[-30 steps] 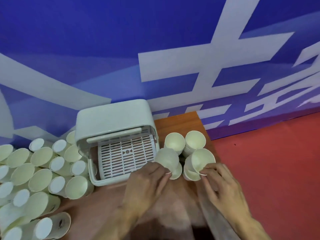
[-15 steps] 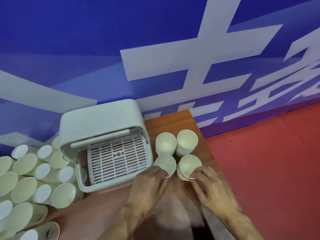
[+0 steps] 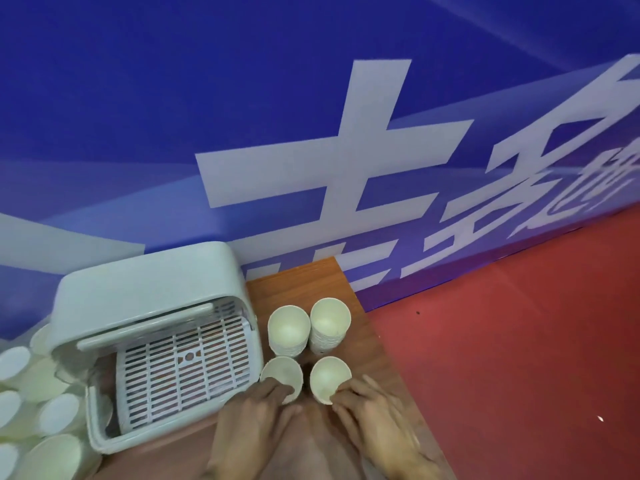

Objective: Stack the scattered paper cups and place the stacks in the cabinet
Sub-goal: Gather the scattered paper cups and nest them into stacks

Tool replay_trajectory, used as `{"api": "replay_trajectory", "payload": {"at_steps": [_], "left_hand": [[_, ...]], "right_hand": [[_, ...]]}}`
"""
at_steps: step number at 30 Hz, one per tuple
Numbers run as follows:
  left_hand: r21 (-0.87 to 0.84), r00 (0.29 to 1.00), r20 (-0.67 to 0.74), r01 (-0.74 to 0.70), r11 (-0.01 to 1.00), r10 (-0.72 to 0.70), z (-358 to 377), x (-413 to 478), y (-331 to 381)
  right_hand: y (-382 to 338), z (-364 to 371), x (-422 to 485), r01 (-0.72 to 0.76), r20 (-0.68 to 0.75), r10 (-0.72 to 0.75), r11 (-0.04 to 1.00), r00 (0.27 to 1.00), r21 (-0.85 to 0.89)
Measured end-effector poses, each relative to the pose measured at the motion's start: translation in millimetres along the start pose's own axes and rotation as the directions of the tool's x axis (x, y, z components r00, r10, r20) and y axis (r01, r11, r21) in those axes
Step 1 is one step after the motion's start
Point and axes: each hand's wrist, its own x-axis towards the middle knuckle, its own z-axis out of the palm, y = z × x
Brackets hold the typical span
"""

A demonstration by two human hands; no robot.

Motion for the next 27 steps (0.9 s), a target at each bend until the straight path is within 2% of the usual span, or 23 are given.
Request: {"api": "replay_trajectory", "payload": {"at_steps": [7, 16, 23, 27], "left_hand": [[-0.013, 0.995, -0.095, -0.031, 0.999, 0.030, -41.5, 17.7, 11.2], [-0.060, 0.973, -0.227, 0.022, 0.998, -0.035, -94.2, -12.1, -16.9], [0.029, 0.916, -0.381, 0.147, 0.989, -0.125, -167.2, -69.8, -80.9], [0.084, 0.891, -0.387, 0.291, 0.953, -0.239, -211.1, -117.3, -121.8]], "right_hand": [[-38.4, -33.1, 14.6, 0.030, -0.081, -0.024, 0.997, 0.996, 0.071], [-119.3, -39.9, 46.9, 0.185, -0.150, -0.163, 0.971, 0.975, 0.151], [-223.5, -23.3, 84.4, 0.386, -0.187, -0.352, 0.902, 0.917, 0.193], [-292.5, -5.6, 95.8, 0.521, -0.150, -0.499, 0.828, 0.854, 0.210]]}}
